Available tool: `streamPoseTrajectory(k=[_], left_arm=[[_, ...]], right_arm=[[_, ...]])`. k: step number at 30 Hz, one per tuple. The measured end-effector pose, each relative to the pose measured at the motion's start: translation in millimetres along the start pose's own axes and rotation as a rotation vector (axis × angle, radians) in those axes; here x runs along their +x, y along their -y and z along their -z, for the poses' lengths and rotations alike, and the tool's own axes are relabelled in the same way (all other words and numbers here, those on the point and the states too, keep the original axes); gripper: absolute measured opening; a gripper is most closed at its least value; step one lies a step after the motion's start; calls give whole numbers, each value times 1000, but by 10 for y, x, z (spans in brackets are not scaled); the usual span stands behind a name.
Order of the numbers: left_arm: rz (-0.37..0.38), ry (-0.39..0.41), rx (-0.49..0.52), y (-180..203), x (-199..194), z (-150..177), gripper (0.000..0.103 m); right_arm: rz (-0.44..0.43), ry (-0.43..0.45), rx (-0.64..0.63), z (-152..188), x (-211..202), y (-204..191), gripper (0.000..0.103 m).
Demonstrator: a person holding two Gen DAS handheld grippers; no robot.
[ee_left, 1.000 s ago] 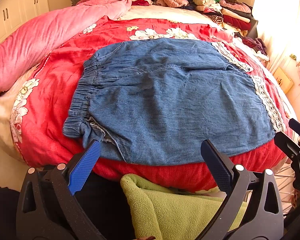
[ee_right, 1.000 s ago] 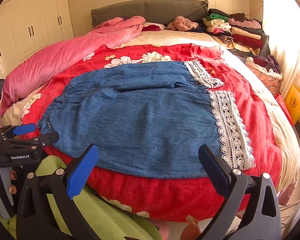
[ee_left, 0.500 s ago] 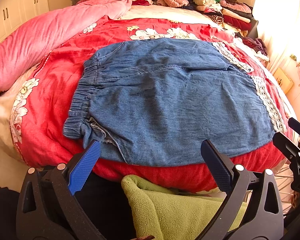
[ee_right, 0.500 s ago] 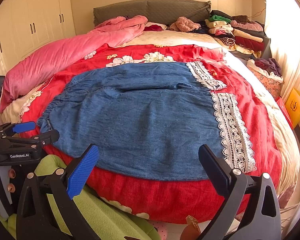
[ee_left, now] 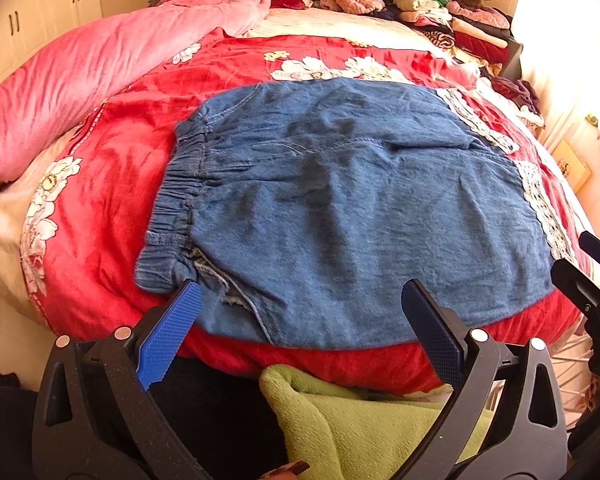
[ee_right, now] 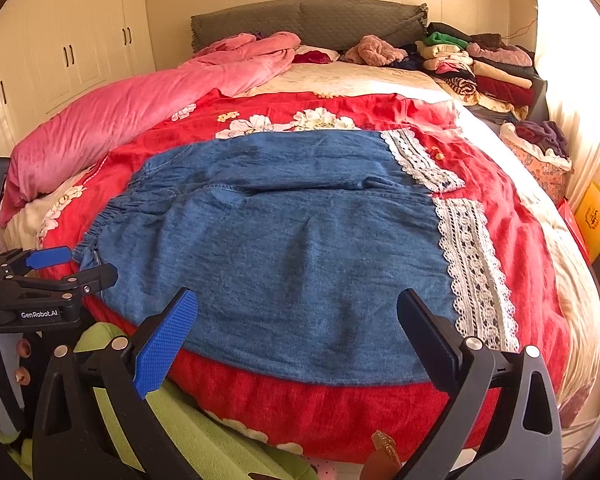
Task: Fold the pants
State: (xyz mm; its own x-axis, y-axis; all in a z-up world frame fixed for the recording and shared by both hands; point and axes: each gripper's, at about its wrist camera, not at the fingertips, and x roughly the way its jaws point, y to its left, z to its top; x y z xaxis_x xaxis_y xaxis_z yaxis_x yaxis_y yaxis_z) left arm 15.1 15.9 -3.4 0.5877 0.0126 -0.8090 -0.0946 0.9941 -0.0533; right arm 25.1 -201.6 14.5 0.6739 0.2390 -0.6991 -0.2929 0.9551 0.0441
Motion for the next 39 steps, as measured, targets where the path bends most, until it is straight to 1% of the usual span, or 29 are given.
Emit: streamPoseTrajectory(k=[8, 12, 17, 22, 29, 34, 36, 39], left_arm=[[-32, -5, -29, -237, 129, -206, 94], [-58, -3, -50, -367, 172, -306, 94], [-66, -10, -58, -492, 226, -428, 94], [-70, -34, -60, -578, 348, -546, 94], [-81, -59, -70, -691, 544, -737, 94], [-84, -71, -109, -920, 699, -967, 94], [-95, -70, -115, -1000, 762, -1062, 94], [-121, -72, -115, -1128, 868, -1214, 94]], right_arm=[[-33, 12, -69, -314, 190, -104, 99], [-72, 20, -68, -521, 336, -135, 99], [-78, 14, -72, -718, 550, -167, 99], [-93, -14, -63, -884, 822, -150, 99], [-93, -43, -91, -1102, 1189, -104, 99], [-108, -56, -153, -1334, 1444, -181, 99], [-125, -58, -191, -1437, 1549, -237, 99], [-160, -87, -219, -1591, 1759, -280, 99]])
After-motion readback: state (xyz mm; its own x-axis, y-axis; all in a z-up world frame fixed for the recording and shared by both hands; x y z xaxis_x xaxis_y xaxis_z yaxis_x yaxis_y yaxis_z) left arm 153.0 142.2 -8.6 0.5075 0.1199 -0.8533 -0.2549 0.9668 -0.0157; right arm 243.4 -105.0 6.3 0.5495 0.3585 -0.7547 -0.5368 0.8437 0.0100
